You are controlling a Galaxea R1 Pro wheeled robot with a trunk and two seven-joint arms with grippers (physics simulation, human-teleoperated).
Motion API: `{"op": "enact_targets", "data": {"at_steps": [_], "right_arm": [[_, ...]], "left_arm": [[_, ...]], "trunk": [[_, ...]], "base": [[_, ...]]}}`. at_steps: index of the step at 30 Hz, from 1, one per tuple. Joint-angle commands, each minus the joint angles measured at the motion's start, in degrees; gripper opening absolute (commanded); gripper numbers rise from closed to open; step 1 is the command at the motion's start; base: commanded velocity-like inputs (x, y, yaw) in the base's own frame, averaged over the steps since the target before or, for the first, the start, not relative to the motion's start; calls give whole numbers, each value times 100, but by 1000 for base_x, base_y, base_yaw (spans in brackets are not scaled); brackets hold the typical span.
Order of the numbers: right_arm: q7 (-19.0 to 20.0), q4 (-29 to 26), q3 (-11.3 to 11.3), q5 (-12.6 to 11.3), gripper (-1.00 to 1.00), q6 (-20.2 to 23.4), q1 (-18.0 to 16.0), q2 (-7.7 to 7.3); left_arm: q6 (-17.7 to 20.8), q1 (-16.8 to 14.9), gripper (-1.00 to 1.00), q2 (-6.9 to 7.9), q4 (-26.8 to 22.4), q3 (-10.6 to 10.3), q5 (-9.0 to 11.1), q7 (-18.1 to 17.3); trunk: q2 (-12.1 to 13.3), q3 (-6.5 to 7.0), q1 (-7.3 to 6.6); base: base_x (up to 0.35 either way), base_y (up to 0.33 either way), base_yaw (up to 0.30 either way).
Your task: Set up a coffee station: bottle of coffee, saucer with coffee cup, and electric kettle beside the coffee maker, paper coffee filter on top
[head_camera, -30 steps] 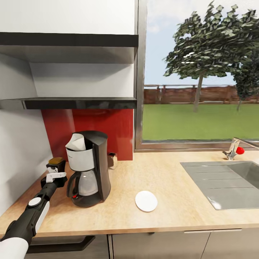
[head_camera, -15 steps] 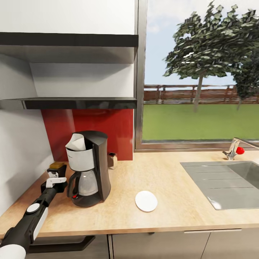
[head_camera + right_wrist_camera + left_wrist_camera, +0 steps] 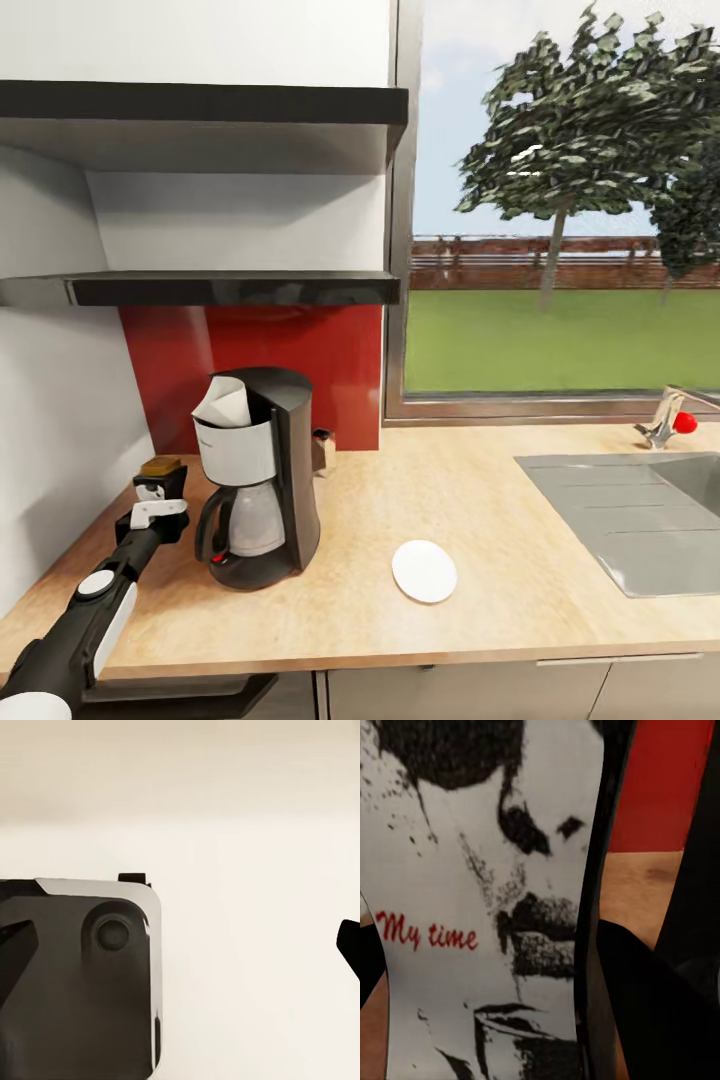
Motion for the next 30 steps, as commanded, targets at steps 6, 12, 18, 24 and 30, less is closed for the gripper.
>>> {"op": "enact_targets", "data": {"at_steps": [6,12,18,24,30], "right_arm": [[-7,7,-1,2,100,-19,-5,-9],[-7,10,-1,1,100,-19,-5,-25],[-7,16,3,-3,100,-19,-7,-52],[-7,16,8,-2,100,-19,-6,-54],[-7,24,8,5,100,-19,-4,-85]], "left_arm": [[-30,-2,-100,21,7,41,-15,-16],[-26,-2,-100,-6,6,23,-152,-11],[-50,-2,-100,-27,16,1,-231,-41],[-91,5,-100,-8,26,6,-388,-75],[-109,6,-100,47,68,13,-579,-357]], "trunk": [[-3,-2,3],[-3,-2,3],[-3,-2,3],[-3,-2,3],[-3,-2,3]], "base": [[35,43,0],[53,45,-13],[159,111,-205],[16,9,-40],[1,0,-2]]}}
